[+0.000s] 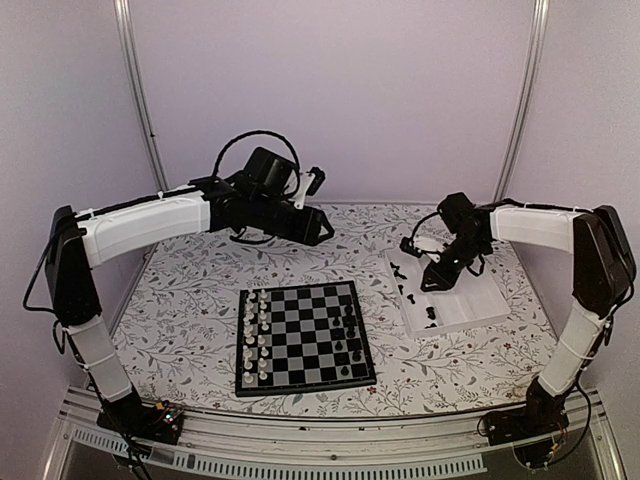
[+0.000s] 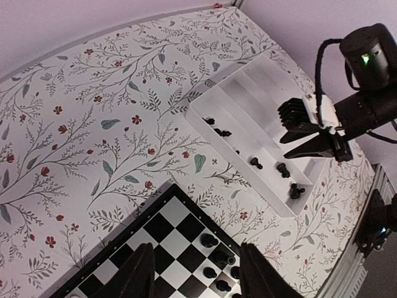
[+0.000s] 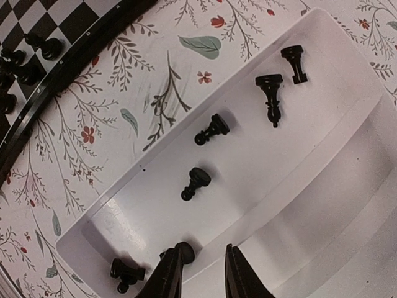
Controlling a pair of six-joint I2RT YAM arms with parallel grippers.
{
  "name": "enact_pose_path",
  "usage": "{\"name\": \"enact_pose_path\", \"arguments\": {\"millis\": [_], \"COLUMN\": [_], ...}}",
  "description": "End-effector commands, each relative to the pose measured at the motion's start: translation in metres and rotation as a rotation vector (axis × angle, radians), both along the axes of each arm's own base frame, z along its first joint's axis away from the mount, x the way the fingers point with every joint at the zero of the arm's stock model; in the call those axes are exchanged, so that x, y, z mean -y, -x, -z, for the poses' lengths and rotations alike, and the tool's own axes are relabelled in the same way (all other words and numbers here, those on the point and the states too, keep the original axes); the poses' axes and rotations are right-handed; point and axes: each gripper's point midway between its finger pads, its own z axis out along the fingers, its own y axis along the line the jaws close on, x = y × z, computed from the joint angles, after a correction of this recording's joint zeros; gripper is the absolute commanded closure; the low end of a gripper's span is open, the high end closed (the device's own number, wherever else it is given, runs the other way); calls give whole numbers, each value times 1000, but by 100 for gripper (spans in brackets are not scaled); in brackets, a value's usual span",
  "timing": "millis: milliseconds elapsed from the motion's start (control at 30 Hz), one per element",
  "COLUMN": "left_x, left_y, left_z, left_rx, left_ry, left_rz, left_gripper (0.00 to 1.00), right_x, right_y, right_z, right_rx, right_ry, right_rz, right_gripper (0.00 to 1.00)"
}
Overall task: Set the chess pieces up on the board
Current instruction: Pick up the chess piece from the storage box.
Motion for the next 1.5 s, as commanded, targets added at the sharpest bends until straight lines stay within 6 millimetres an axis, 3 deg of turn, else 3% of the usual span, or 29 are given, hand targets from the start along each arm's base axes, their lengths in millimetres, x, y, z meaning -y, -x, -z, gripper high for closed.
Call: {"name": "enact_pose_path", "arguments": {"millis": [0,233,433,700,967,1067,1233,1467], "left_x": [3,0,-1,-5,-6,-6,-6,-6], "left_y": [3,6,8,11,12,13,13,13], "left_z": [-2,0,0,2,5,6,5,7], "left_rx": [8,7,11,17,16,15,20,23], "left_ry": [-13,-20,-15,-15,-14,-13,-15,-25], "left_rz": [7,1,0,-4,-4,-1,1,3], "left_gripper": [51,51,51,51,51,51,51,51], "right_x": [-19,-35,-48,-51,-47,-44,-33,-23], "right_y": [-29,-62,-77,-76,-72,-70,-61,-49], "right_z": [0,3,23,54,75,78,72,63], "right_rx": [54,80,51,12,-18,-27,-18,-11], "right_ry": [-43,-66,-55,-3,28,37,66,84], "right_rz": [-10,-2,-17,-32,-31,-23,-4,33], "right_gripper": [75,74,73,72,78,82,75,74]}}
